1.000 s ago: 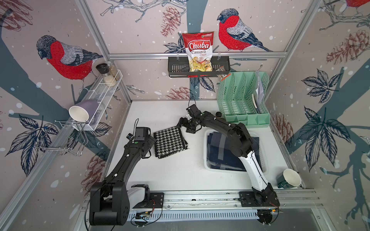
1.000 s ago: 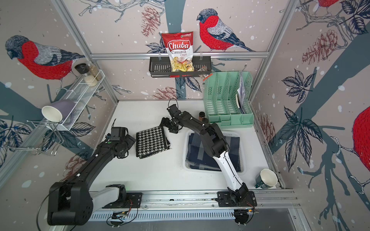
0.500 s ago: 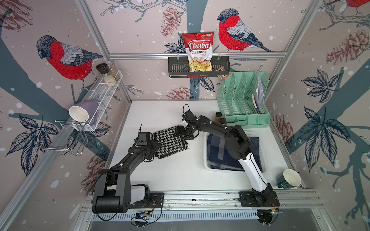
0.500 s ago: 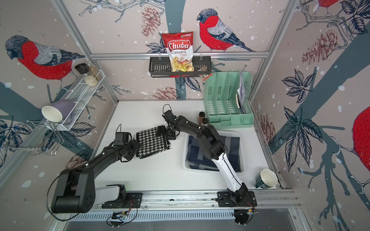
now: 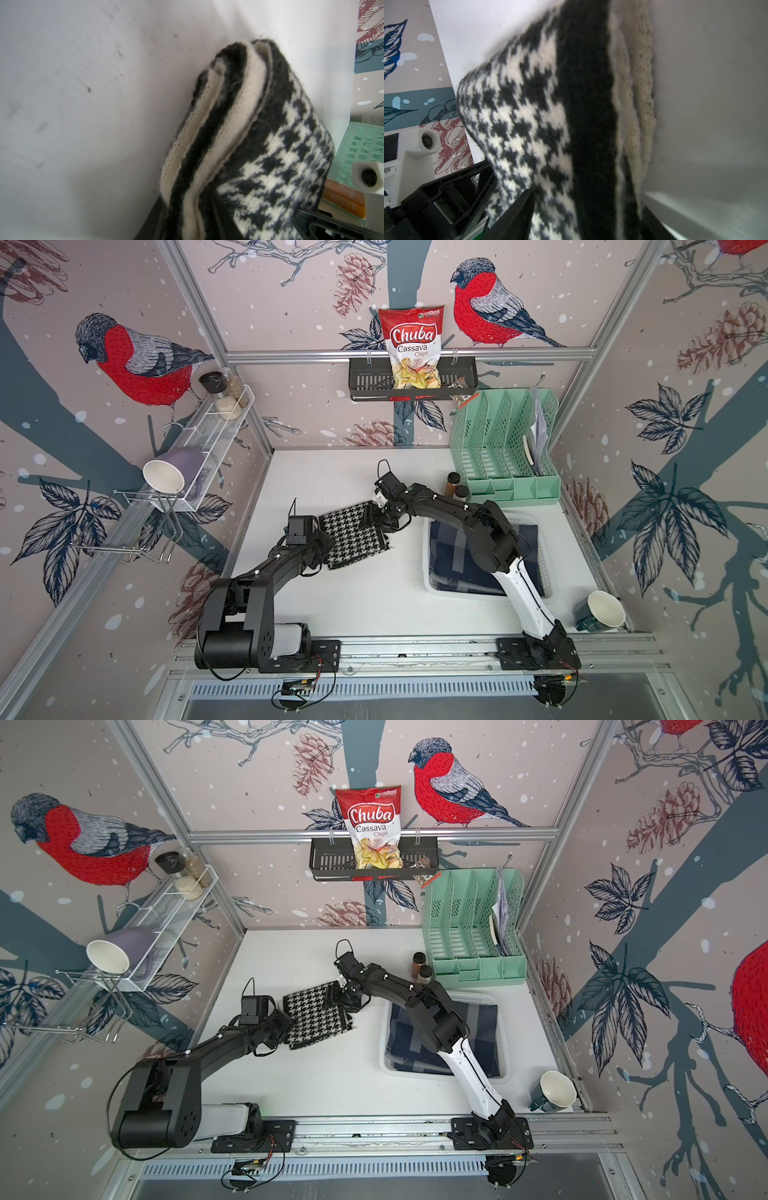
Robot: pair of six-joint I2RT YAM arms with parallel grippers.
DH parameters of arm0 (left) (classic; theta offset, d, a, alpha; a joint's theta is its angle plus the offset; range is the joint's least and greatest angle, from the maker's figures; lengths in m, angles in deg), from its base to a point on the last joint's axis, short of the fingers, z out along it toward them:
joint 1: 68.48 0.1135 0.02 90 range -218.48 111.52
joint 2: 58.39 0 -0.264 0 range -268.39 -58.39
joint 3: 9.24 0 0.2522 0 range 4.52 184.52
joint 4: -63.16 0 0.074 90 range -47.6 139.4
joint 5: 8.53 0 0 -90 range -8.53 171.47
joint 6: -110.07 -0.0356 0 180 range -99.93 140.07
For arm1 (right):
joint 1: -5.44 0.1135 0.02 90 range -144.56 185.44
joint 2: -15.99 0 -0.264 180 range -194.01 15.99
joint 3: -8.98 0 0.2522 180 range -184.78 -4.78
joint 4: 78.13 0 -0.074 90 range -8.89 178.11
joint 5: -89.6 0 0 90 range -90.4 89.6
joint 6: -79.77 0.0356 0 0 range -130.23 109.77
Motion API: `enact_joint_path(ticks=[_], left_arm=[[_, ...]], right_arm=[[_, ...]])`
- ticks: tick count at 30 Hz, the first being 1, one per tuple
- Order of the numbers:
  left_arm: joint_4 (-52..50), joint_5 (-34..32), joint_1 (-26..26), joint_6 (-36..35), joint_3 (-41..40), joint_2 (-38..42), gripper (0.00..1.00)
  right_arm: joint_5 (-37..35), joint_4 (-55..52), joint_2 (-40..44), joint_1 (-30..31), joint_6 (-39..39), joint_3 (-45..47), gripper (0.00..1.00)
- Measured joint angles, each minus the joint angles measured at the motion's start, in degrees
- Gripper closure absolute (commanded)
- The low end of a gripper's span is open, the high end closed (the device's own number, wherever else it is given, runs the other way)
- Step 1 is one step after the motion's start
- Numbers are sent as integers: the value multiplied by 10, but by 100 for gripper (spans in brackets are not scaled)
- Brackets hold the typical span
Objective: Put the folded scarf in the basket
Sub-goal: Pick up the scarf at the center of the board.
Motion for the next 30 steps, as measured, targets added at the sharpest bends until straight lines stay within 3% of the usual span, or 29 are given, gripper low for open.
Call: enact_joint_path(ticks=[3,8,11,30], left_arm=[[7,10,0,0,-5,11,79],[19,25,-8,1,-14,33,99],[21,29,-13,3,-18,42,100],[-55,28,-70,20,50,108,100]], right_arm=[[-4,-1,0,1,3,4,66],[-15,0,6,4,16,11,86],[-24,-3,13,5,17,14,100],[-113,-72,91,17,33,17,100]])
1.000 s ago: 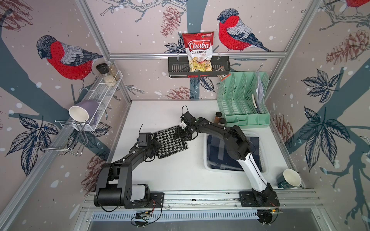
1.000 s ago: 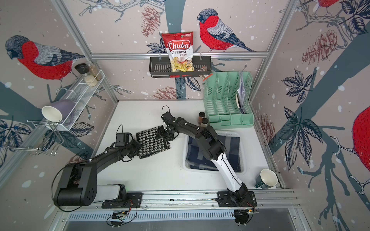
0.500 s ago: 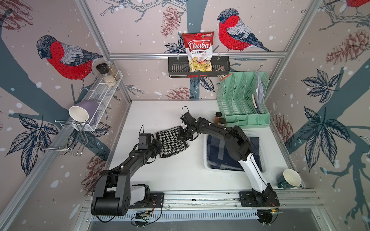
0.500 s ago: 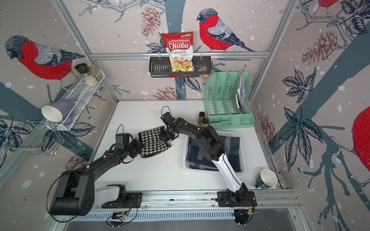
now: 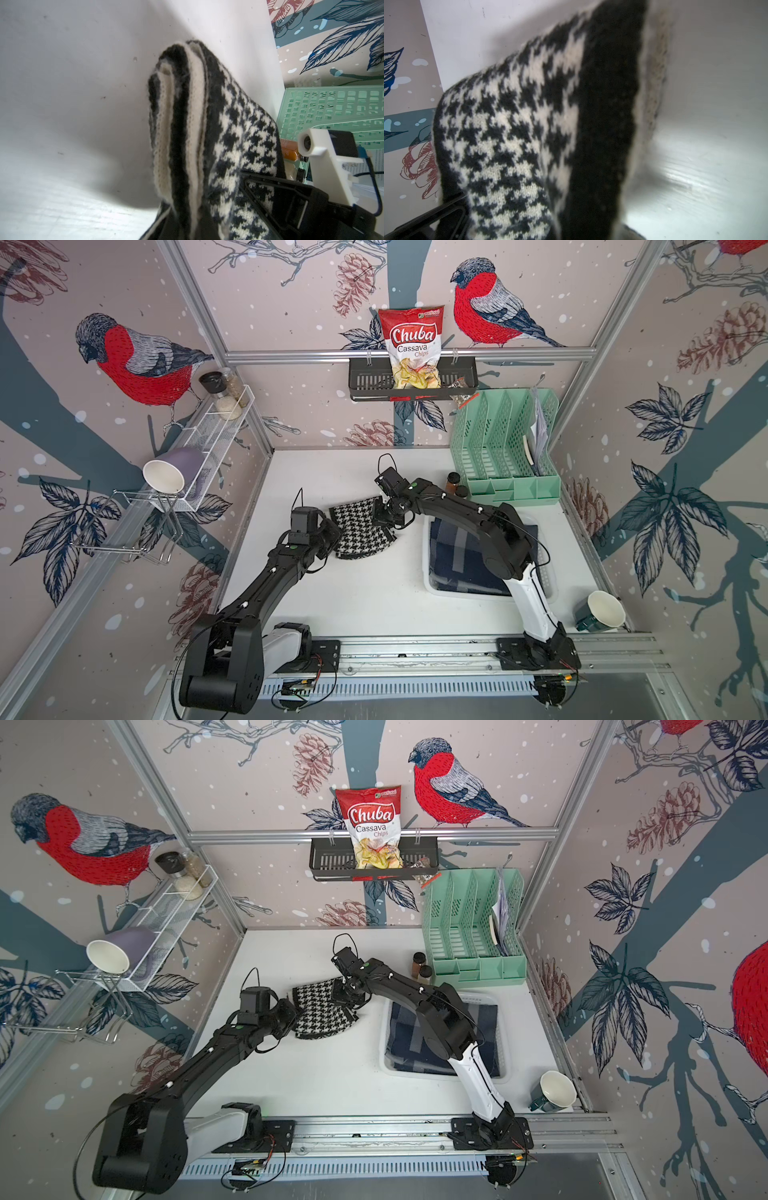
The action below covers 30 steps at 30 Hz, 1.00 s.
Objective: Put the folded scarf in the basket
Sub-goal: Pick up the scarf at the center of the board, then place the scarf in the basket.
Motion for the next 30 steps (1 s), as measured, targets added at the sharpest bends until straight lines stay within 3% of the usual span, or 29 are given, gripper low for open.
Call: enact_joint_path(ticks=[9,23,30], left_arm=[[-66,-30,-63,30,57,21,100],[-121,-134,-266,120,170,-12,100],[-131,-173,-367,161,250,-69,100]], right_arm=[[-37,-15,95,2,21,77,100],[-95,-19,315,-21,61,260,100],[-143,-41,423,-34,75,337,100]])
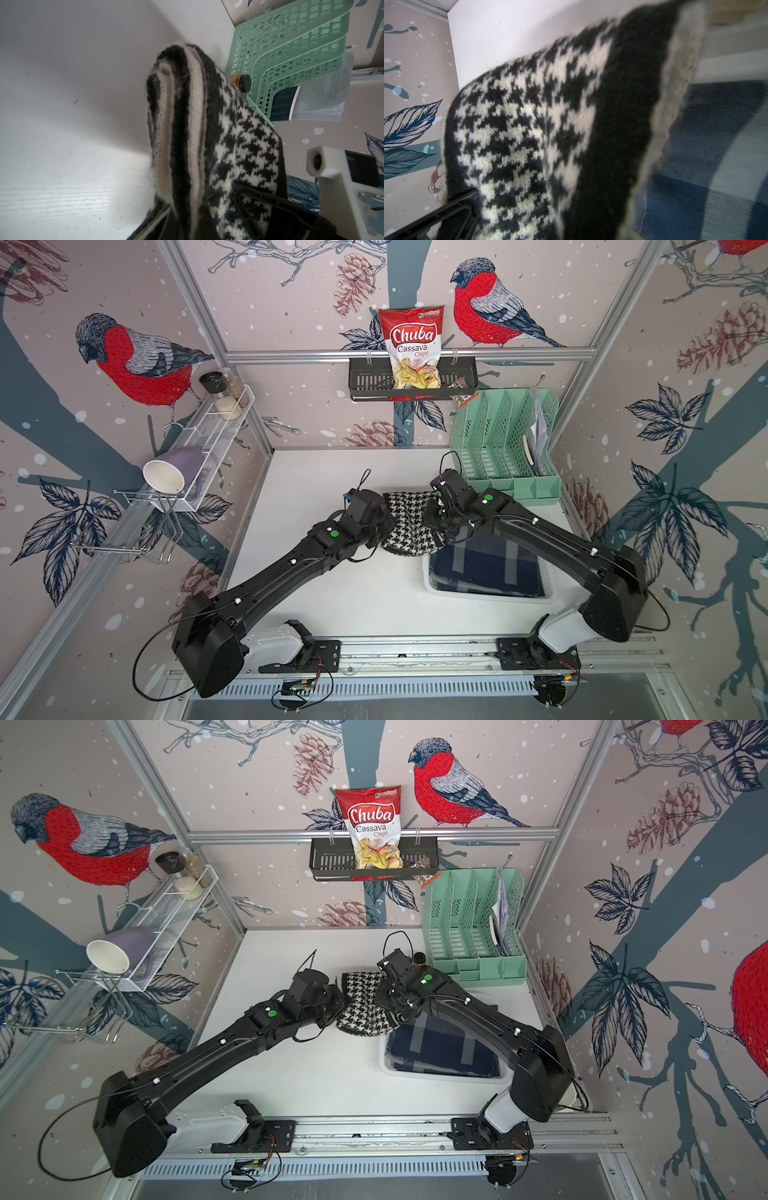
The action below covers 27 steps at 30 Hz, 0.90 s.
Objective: Put the folded scarf in the basket
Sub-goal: Place the scarf in the basket.
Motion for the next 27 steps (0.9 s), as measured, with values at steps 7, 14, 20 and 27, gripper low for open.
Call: enact_joint_path(ticks=[7,14,20,27], left_arm=[[16,-22,-101,31,70,-97,100],[33,-21,-154,44,144,-195,100],[44,-21,-181,49,181,-240,100],[43,-21,-197,62,184,-247,100]], right_arm=[[-36,-41,130,-49,11,108,100],[-52,-85,215,-141,-20,186,100],[-51,-106,248,-209,-55,207,100],[-43,-122,258,-228,-79,213,100]])
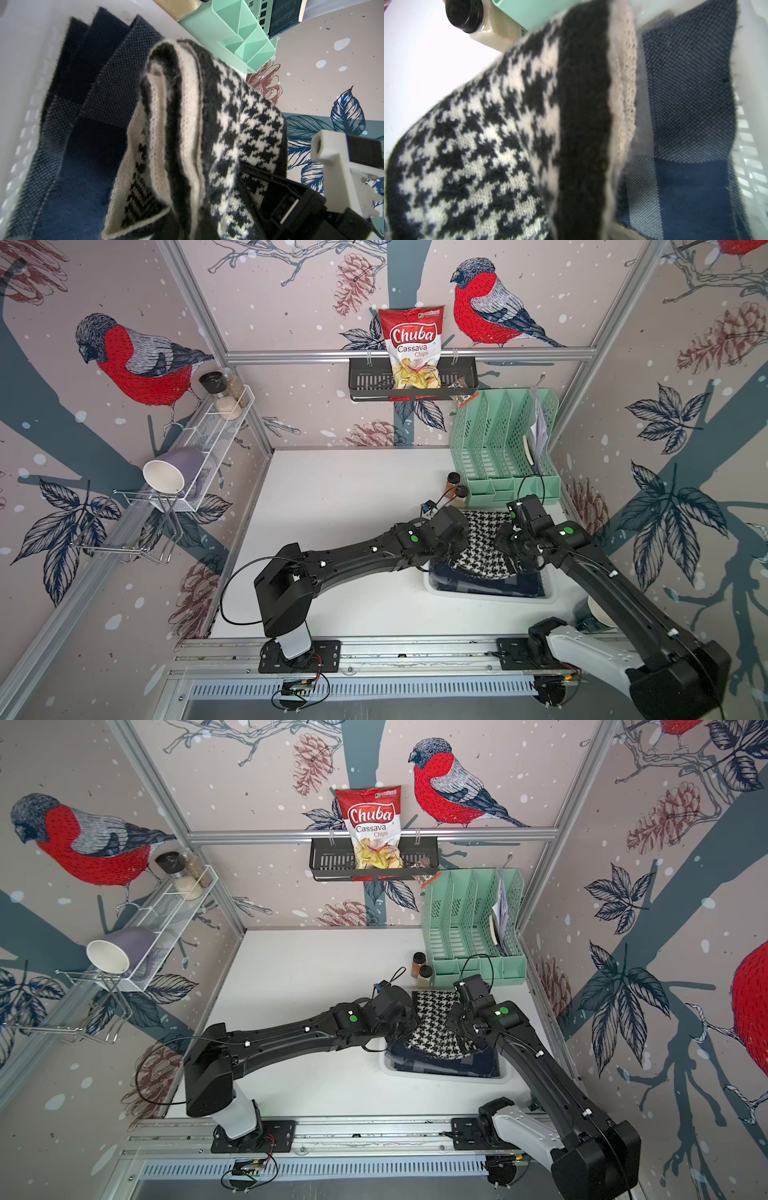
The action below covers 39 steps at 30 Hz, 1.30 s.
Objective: Put the folded scarf in the basket
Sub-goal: Place the scarf in the basket.
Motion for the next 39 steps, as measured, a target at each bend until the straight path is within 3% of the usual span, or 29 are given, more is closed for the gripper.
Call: enact_joint_path(ticks=[18,24,28,33,39], left_arm=[[0,8,-10,13,-8,-33,100],[-9,-8,-11,11,-12,-41,98],[-18,-17,-11,10,-14,-42,84],[-29,-22,-11,10,-18,-42,70],[-42,-29,-11,6,-18,-42,61]], right_arm=[[1,36,-9,-35,-13,78,100],[6,50,-17,-54,-19,83,76],[3,50,-14,-63,-28,85,61],[-13,50,-1,-73,-28,85,33],[-46,39,23,-93,-27,74,28]])
